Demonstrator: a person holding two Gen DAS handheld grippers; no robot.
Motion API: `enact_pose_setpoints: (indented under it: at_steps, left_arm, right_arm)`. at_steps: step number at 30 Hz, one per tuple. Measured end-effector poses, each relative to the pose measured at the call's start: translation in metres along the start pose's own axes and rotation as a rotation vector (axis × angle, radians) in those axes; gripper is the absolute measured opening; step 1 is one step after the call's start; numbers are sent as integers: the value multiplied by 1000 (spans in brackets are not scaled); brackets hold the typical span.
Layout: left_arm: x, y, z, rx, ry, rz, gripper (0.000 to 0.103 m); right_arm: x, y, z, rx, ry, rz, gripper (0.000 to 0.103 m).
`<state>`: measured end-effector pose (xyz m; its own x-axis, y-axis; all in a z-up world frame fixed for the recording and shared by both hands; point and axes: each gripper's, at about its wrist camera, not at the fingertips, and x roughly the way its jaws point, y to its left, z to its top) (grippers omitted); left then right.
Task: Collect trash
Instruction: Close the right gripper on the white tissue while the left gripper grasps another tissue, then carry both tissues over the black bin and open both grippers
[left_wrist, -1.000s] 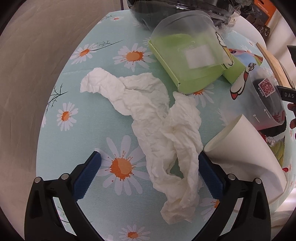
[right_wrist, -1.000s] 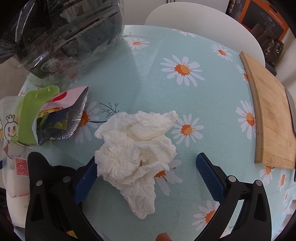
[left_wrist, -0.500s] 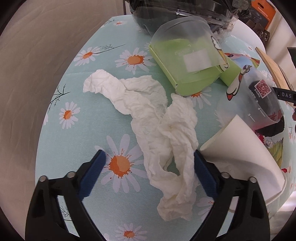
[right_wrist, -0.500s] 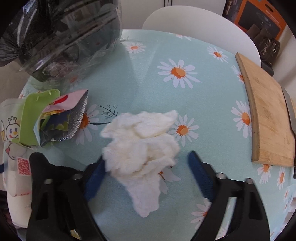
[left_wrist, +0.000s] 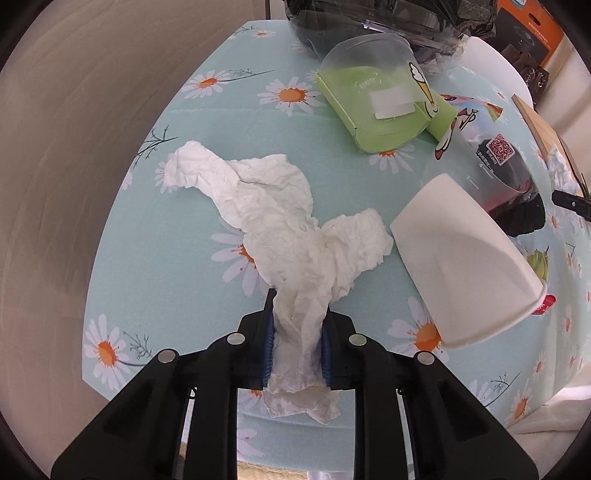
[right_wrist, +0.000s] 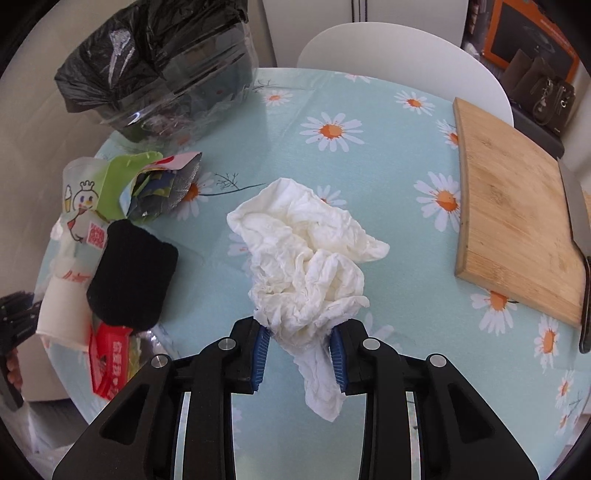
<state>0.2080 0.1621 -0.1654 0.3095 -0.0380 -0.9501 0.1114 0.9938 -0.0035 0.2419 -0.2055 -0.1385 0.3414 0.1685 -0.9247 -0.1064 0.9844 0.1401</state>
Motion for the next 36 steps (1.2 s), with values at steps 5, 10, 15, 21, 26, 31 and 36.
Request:
enact_pose_setpoints:
  at_steps: [5, 10, 15, 21, 26, 31, 36]
  left_arm:
    - [-20, 2, -8, -16, -27, 15, 21]
    - [-45, 3, -11, -24, -80, 24, 21]
    - [-75, 2, 1, -35, -157, 11, 21]
    - [-111, 5, 25, -58, -246, -19, 21]
    - [-143, 2, 47, -30, -314, 2, 21]
    - [-168, -3, 71, 26, -364, 1, 21]
    - [-195, -20, 97, 109, -425, 9, 21]
  right_arm:
    - [-19, -6, -9, -35, -32, -11, 27]
    - [-24, -13, -9, -31, -51, -8, 28]
    - [-41, -17, -3, -51, -95, -22, 28]
    - [-64, -20, 15, -79, -143, -14, 28]
    - [-90, -20, 38, -99, -200, -13, 28]
    - [-114, -14, 60, -124, -249, -36, 28]
    - [-138, 0, 84, -166, -306, -45, 28]
